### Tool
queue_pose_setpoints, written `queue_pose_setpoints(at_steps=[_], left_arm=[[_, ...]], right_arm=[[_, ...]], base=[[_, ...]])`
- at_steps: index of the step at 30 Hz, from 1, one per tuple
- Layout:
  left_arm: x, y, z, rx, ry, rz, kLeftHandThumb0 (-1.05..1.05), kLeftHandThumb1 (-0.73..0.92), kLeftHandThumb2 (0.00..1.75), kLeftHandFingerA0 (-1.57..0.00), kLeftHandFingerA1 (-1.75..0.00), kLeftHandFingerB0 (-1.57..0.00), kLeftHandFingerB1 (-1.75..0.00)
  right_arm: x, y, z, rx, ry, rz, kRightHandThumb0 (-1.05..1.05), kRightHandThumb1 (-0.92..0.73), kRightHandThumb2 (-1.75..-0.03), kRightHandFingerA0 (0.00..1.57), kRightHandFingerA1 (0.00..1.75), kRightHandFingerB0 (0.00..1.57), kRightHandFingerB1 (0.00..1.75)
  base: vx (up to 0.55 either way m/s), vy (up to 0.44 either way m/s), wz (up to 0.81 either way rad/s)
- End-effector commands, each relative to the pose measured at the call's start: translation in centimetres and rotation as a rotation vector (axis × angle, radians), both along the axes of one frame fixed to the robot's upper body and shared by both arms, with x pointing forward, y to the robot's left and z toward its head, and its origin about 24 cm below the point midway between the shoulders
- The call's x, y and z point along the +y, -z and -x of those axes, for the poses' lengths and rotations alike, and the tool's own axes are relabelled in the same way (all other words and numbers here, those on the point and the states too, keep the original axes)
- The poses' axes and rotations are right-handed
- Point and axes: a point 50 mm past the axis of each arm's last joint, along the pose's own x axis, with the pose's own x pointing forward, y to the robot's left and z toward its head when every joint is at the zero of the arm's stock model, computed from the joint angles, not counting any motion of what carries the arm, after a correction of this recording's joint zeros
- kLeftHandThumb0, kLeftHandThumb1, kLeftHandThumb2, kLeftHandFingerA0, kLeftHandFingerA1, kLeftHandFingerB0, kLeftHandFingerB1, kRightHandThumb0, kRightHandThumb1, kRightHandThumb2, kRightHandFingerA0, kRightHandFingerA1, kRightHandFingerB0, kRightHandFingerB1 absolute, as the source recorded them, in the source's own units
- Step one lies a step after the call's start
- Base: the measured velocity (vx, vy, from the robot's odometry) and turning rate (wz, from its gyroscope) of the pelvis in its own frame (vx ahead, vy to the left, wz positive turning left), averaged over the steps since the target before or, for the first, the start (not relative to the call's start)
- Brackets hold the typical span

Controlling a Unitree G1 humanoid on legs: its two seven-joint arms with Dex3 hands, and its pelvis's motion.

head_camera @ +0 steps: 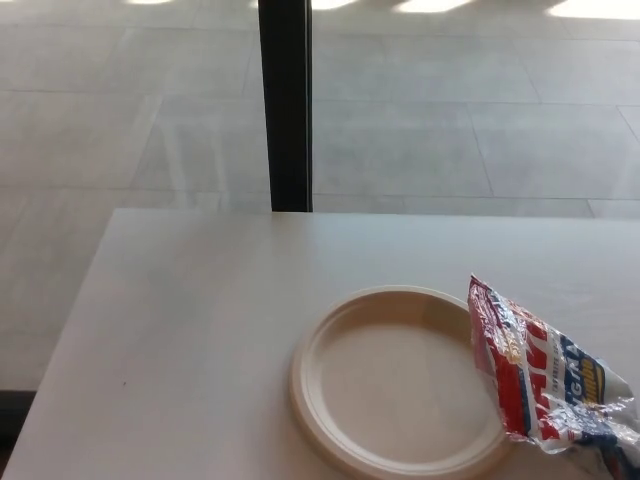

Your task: The robot uses its right hand to pick up a bag of sunflower seeds kept in the middle of the desk and tilts it over a plate kept next to it to pour out a few seeds and then puts the bag of seeds back on the desk

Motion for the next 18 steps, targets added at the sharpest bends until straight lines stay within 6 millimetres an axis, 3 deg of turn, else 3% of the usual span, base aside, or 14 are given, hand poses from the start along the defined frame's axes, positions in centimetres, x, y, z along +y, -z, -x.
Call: queue_pose_setpoints(at_steps=[1, 3, 5, 9, 15, 16, 18], left_arm=[[0.8, -0.8, 0.0, -0.118, -0.061, 0.017, -0.57, 0.56, 0.58, -0.25, -0.56, -0.28, -0.36], [0.8, -0.7, 0.0, -0.128, -0.074, 0.022, -0.58, 0.55, 0.56, -0.28, -0.57, -0.32, -0.37], [0.8, -0.7, -0.1, -0.127, -0.077, 0.014, -0.56, 0.55, 0.57, -0.25, -0.58, -0.30, -0.38], [0.7, -0.6, -0.1, -0.153, -0.114, 0.025, -0.53, 0.55, 0.57, -0.23, -0.59, -0.28, -0.41], [0.9, -0.8, -0.4, -0.115, -0.080, 0.007, -0.57, 0.57, 0.57, -0.28, -0.57, -0.28, -0.37], [0.9, -0.8, -0.4, -0.118, -0.087, 0.010, -0.60, 0.44, 0.79, -0.24, -0.60, -0.21, -0.48], [0.9, -0.7, -0.3, -0.129, -0.094, 0.019, -0.60, 0.44, 0.80, -0.23, -0.60, -0.19, -0.47]], right_arm=[[-3.3, -3.2, 0.2, -0.278, 0.171, 0.106, -0.88, -0.51, -0.92, 0.00, 0.48, 0.02, 0.40], [-4.2, -4.1, 0.2, -0.353, 0.247, 0.123, -1.02, -0.59, -0.95, 0.00, 0.28, 0.00, 0.25], [-5.4, -4.6, 0.0, -0.407, 0.349, 0.128, -1.02, -0.59, -0.95, 0.00, 0.26, 0.00, 0.22], [-7.5, -6.8, -1.3, -0.528, 0.355, 0.214, -1.05, -0.61, -0.98, 0.00, 0.25, 0.00, 0.27], [-9.5, -12.3, -6.2, -0.779, 0.203, 0.363, -1.05, -0.61, -0.99, 0.00, 0.30, 0.00, 0.24], [-9.6, -13.1, -6.8, -0.815, 0.170, 0.356, -1.05, -0.61, -0.98, 0.00, 0.31, 0.00, 0.26], [-9.9, -16.2, -9.4, -0.876, 0.069, 0.402, -1.05, -0.60, -0.98, 0.00, 0.16, 0.00, 0.20]], base=[[0.00, 0.000, 0.00], [0.00, 0.000, 0.00], [0.00, 0.000, 0.00], [0.00, 0.000, 0.00], [0.00, 0.000, 0.00], [0.00, 0.000, 0.00], [0.00, 0.000, 0.00]])
